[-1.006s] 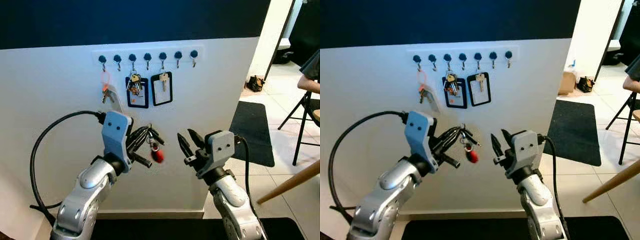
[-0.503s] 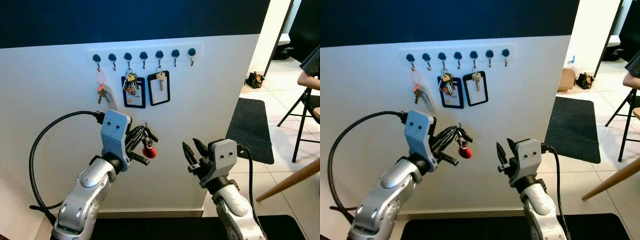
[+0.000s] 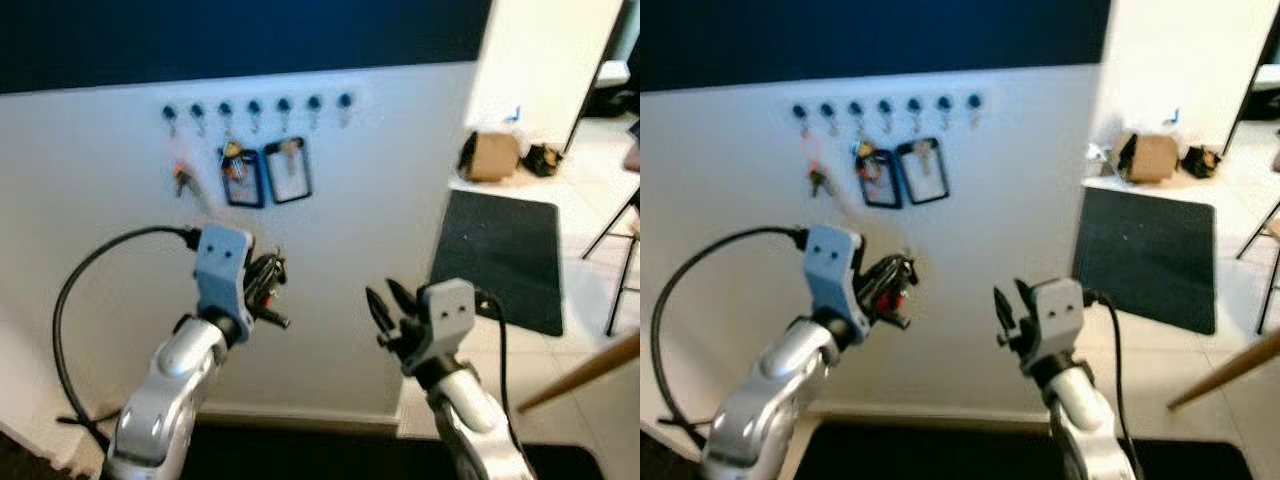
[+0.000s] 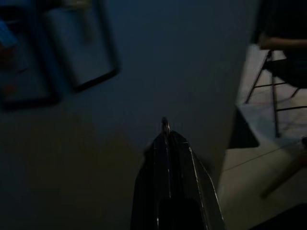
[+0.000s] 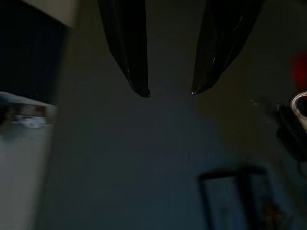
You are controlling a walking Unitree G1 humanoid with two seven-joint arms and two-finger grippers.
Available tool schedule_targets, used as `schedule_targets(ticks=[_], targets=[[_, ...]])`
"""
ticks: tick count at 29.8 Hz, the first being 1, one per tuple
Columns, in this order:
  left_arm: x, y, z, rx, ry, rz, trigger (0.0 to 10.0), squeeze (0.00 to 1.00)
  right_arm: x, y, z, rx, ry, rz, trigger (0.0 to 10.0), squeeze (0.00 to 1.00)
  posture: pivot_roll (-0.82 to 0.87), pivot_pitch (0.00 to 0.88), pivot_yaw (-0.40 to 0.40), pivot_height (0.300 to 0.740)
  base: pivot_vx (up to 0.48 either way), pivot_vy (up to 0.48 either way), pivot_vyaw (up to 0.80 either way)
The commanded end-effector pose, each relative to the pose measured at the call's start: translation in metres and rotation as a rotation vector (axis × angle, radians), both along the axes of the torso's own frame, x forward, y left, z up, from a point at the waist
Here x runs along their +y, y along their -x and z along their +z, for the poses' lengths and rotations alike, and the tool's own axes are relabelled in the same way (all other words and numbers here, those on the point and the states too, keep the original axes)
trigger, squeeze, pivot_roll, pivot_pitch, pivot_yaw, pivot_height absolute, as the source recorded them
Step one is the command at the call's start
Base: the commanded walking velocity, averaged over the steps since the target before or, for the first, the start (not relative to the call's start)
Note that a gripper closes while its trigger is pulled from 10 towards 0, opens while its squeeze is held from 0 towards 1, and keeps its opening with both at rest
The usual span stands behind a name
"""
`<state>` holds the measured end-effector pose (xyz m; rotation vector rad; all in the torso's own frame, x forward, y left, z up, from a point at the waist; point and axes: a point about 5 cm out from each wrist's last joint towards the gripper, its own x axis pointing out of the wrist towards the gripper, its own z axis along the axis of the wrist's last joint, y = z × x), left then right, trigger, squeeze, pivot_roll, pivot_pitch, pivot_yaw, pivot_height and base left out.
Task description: Hang keys on a hook
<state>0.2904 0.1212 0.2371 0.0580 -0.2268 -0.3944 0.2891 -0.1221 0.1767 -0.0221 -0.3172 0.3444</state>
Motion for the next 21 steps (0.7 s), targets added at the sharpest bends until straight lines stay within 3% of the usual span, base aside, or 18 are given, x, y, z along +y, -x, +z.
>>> schedule_targets(ticks=[1, 21], targets=[[0.005, -0.002, -0.008, 0.034, -0.023, 0.038, 10.0, 0.0, 0.006, 0.002, -0.001, 0.007, 0.001, 0.02, 10.0, 0.0, 0.04, 0.144, 0.087, 0.74, 0.0, 0.0, 0.0], [0.01, -0.014, 0.0, 0.02, -0.01, 0.127, 10.0, 0.0, 0.008, 0.002, -0.001, 0.008, -0.003, 0.018, 10.0, 0.0, 0.04, 0.146, 0.093, 0.74, 0.0, 0.0, 0.0]])
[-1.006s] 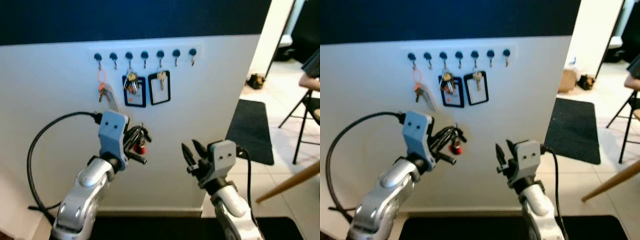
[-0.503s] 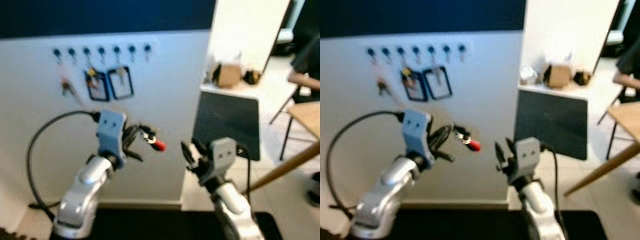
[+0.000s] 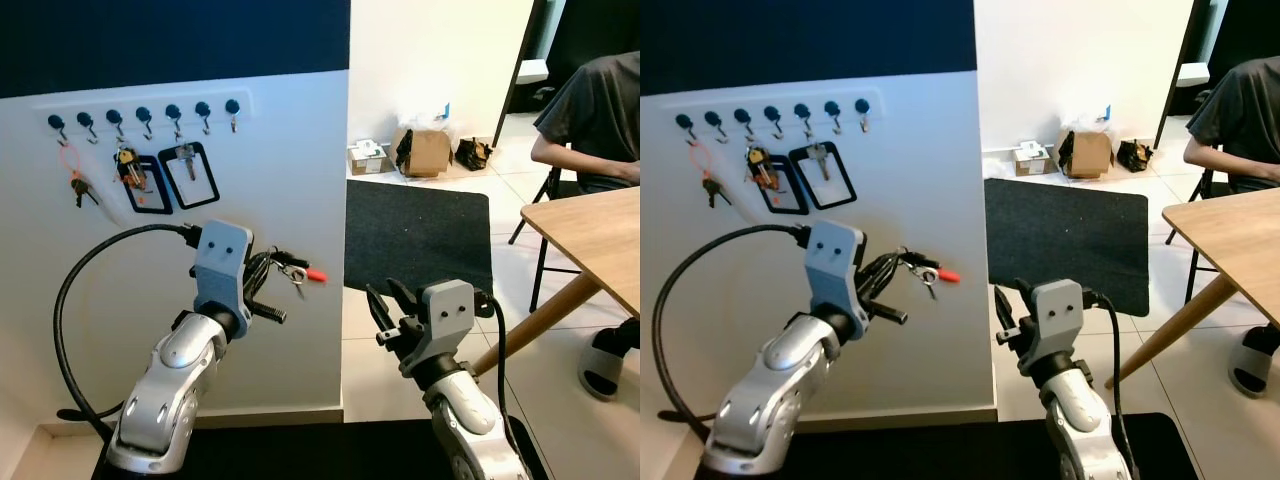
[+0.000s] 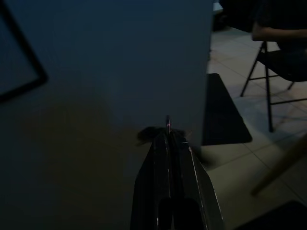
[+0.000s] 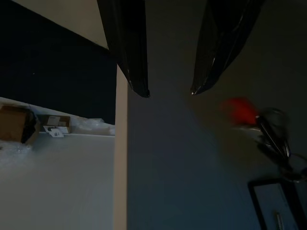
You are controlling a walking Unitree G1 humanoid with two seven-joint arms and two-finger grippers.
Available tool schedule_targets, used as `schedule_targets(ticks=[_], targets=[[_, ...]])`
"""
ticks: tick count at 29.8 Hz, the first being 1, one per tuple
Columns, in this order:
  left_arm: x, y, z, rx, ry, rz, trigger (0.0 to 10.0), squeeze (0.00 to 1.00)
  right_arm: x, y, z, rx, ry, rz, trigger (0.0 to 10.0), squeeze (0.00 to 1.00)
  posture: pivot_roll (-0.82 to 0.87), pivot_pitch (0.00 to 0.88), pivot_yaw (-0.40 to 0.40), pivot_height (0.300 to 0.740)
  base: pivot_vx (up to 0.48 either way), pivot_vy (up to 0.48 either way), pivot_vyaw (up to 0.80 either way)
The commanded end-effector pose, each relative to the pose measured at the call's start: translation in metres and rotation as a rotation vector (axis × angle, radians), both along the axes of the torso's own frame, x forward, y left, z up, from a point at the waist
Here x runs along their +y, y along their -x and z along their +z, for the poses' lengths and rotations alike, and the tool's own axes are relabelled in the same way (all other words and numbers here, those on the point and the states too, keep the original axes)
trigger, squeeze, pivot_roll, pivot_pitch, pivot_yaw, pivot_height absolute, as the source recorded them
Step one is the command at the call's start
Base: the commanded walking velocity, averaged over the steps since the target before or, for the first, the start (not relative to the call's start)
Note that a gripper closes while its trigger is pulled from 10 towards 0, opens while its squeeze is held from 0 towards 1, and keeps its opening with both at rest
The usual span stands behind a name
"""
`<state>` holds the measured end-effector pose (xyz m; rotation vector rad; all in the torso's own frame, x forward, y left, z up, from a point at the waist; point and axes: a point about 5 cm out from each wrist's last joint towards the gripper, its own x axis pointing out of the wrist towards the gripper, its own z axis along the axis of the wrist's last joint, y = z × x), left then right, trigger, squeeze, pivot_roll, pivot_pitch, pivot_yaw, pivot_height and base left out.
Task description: Hang keys on a hook
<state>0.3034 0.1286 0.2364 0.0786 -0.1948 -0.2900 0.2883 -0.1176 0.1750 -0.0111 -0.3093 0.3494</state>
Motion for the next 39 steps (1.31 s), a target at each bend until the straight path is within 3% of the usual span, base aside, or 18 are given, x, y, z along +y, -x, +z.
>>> schedule_targets(ticks=[1, 4, 9, 19, 30, 39], targets=[[0.001, -0.006, 0.013, -0.044, 0.042, 0.018, 10.0, 0.0, 0.004, 0.001, 0.001, -0.003, 0.006, 0.015, 10.0, 0.0, 0.04, 0.151, 0.089, 0.74, 0.0, 0.0, 0.0], [-0.001, -0.009, 0.019, -0.062, 0.06, 0.014, 10.0, 0.0, 0.005, 0.001, 0.001, -0.004, 0.006, 0.016, 10.0, 0.0, 0.04, 0.151, 0.089, 0.74, 0.0, 0.0, 0.0], [-0.009, -0.03, 0.056, -0.134, 0.211, -0.04, 10.0, 0.0, 0.01, 0.0, 0.003, -0.006, 0.003, 0.032, 10.0, 0.0, 0.04, 0.162, 0.087, 0.74, 0.0, 0.0, 0.0], [-0.008, -0.055, 0.093, -0.18, 0.363, -0.105, 10.0, 0.0, 0.011, 0.0, 0.003, -0.008, -0.001, 0.026, 10.0, 0.0, 0.03, 0.161, 0.098, 0.74, 0.0, 0.0, 0.0], [-0.01, -0.075, 0.11, -0.197, 0.407, -0.117, 10.0, 0.0, 0.014, 0.0, 0.003, -0.008, -0.003, 0.026, 10.0, 0.0, 0.02, 0.157, 0.105, 0.74, 0.0, 0.0, 0.0], [0.009, -0.083, 0.13, -0.275, 0.433, -0.078, 10.0, 0.0, 0.011, 0.001, 0.002, -0.009, 0.002, 0.017, 10.0, 0.0, 0.01, 0.15, 0.103, 0.74, 0.0, 0.0, 0.0]])
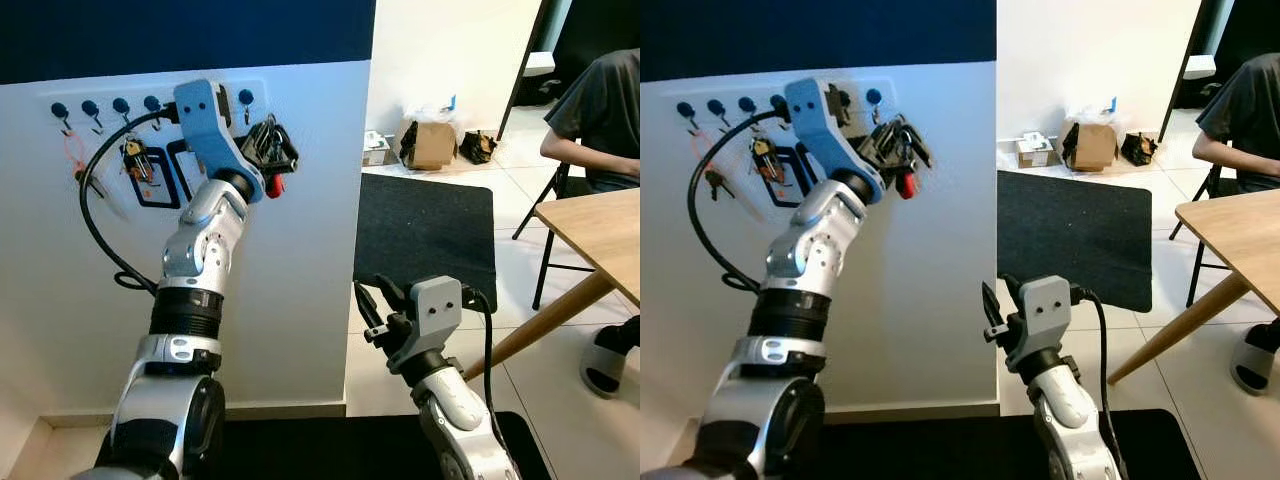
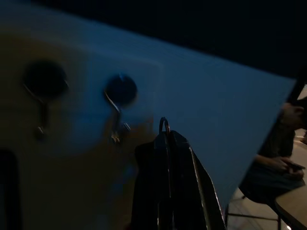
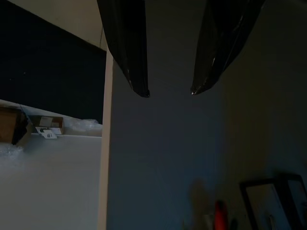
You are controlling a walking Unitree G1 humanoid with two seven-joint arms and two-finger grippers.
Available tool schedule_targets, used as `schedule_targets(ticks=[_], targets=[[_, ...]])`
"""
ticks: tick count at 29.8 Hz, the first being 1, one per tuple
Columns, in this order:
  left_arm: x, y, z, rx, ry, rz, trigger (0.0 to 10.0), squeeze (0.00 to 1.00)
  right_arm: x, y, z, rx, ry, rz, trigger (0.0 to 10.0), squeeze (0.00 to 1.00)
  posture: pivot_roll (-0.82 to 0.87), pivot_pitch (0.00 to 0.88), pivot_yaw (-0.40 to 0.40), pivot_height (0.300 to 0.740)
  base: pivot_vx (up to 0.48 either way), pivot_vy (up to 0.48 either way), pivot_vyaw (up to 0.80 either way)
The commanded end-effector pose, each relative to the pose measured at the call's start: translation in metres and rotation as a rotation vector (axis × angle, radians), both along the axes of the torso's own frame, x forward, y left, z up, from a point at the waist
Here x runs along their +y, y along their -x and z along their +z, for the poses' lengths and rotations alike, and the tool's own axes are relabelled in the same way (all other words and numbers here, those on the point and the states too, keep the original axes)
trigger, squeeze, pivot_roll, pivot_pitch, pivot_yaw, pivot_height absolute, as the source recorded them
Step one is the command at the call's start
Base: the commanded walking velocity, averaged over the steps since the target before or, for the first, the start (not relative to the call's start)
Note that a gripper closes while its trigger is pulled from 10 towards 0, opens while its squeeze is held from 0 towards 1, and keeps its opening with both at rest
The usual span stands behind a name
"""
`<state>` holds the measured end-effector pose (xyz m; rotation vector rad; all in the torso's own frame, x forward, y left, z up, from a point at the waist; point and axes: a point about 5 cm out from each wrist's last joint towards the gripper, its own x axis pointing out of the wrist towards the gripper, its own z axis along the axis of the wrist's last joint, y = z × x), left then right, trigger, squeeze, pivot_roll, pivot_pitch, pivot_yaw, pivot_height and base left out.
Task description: Hang keys on a hook
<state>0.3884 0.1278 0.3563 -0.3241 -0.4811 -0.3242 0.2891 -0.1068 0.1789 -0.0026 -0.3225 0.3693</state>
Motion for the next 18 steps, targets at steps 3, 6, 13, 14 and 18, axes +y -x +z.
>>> schedule_targets(ticks=[3, 6, 13, 14, 18], targets=[[0.016, 0.001, 0.013, -0.055, 0.008, 0.04, 10.0, 0.0, 0.0, 0.002, -0.002, 0.003, 0.012, -0.003, 10.0, 0.0, 0.01, 0.147, 0.1, 0.74, 0.0, 0.0, 0.0], [0.019, 0.0, 0.012, -0.06, 0.003, 0.057, 10.0, 0.0, 0.0, 0.002, -0.002, 0.003, 0.013, -0.001, 10.0, 0.0, 0.02, 0.146, 0.097, 0.74, 0.0, 0.0, 0.0], [0.021, -0.001, 0.006, -0.05, 0.016, 0.046, 10.0, 0.0, 0.0, 0.0, -0.001, 0.002, 0.015, 0.008, 10.0, 0.0, 0.02, 0.146, 0.089, 0.74, 0.0, 0.0, 0.0], [0.021, -0.001, 0.004, -0.045, 0.017, 0.042, 10.0, 0.0, 0.001, 0.0, -0.001, 0.001, 0.015, 0.008, 10.0, 0.0, 0.02, 0.146, 0.089, 0.74, 0.0, 0.0, 0.0], [0.018, -0.003, -0.002, -0.021, 0.017, 0.033, 10.0, 0.0, 0.001, 0.0, -0.001, 0.001, 0.015, 0.01, 10.0, 0.0, 0.02, 0.148, 0.089, 0.74, 0.0, 0.0, 0.0]])
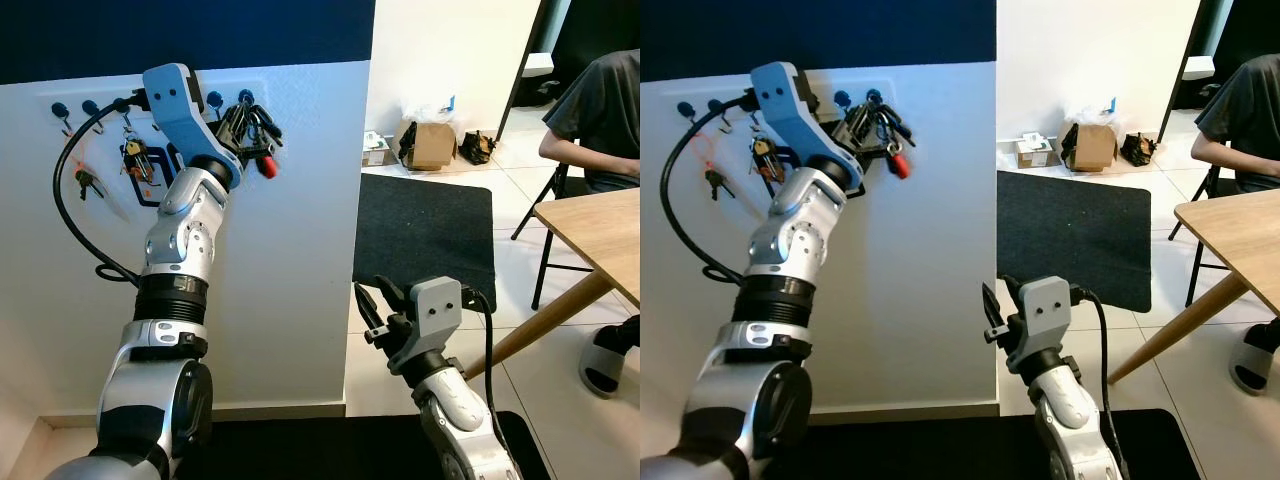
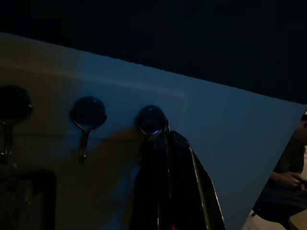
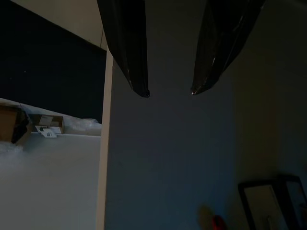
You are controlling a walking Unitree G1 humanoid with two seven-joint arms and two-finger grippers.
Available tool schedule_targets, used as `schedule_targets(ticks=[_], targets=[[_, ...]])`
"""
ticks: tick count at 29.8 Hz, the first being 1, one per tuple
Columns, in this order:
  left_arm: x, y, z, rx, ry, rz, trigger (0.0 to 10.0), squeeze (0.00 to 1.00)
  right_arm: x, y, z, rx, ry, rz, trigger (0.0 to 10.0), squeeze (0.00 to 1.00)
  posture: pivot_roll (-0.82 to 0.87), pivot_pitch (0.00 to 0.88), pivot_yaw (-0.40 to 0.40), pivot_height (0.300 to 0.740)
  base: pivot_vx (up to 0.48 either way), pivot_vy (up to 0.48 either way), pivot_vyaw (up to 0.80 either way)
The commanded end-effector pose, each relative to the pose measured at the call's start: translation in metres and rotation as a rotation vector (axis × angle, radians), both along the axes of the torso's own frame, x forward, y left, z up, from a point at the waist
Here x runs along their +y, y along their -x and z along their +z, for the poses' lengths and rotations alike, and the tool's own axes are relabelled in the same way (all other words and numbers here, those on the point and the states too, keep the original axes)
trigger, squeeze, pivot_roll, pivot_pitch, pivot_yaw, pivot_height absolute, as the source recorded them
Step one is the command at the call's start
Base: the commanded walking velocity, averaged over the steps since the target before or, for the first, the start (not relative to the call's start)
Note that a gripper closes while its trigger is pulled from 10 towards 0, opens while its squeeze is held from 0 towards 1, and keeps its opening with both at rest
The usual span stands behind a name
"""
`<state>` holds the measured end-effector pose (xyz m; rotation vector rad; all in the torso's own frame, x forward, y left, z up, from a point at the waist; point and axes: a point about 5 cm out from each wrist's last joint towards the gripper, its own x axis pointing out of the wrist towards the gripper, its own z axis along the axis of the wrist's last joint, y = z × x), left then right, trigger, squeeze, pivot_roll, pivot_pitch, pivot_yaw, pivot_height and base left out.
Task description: Hang keys on a hook
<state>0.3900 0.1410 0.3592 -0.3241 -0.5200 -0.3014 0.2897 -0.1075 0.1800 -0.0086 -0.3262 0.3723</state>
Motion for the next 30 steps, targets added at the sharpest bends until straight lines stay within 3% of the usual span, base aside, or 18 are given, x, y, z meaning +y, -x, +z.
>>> schedule_targets(ticks=[1, 21, 22, 26, 27, 29, 30], targets=[[0.003, -0.002, -0.007, 0.022, 0.006, -0.001, 10.0, 0.0, 0.002, 0.0, -0.002, 0.006, 0.01, 0.009, 10.0, 0.0, 0.02, 0.149, 0.089, 0.74, 0.0, 0.0, 0.0], [0.0, -0.016, -0.036, 0.135, -0.015, 0.044, 10.0, 0.0, 0.0, 0.002, -0.002, 0.006, 0.007, -0.009, 10.0, 0.0, 0.01, 0.152, 0.1, 0.74, 0.0, 0.0, 0.0], [0.0, -0.015, -0.038, 0.133, -0.018, 0.041, 10.0, 1.0, 0.0, 0.002, -0.002, 0.006, 0.007, -0.009, 10.0, 0.0, 0.01, 0.152, 0.097, 0.74, 0.0, 0.0, 0.0], [0.005, -0.011, -0.038, 0.104, -0.012, 0.078, 10.0, 1.0, 0.001, 0.002, -0.002, 0.006, 0.008, -0.005, 10.0, 0.0, 0.02, 0.151, 0.095, 0.74, 0.0, 0.0, 0.0], [0.009, -0.008, -0.038, 0.081, -0.005, 0.103, 10.0, 0.0, 0.001, 0.002, -0.002, 0.006, 0.009, -0.004, 10.0, 0.0, 0.01, 0.151, 0.097, 0.74, 0.0, 0.0, 0.0], [0.012, -0.006, -0.038, 0.065, 0.0, 0.119, 10.0, 0.0, 0.001, 0.002, -0.002, 0.006, 0.009, -0.004, 10.0, 0.0, 0.01, 0.151, 0.098, 0.74, 0.0, 0.0, 0.0], [0.018, 0.003, -0.042, 0.01, -0.058, 0.191, 10.0, 0.0, 0.0, 0.002, -0.002, 0.006, 0.009, -0.007, 10.0, 0.0, 0.01, 0.151, 0.099, 0.74, 0.0, 0.0, 0.0]])
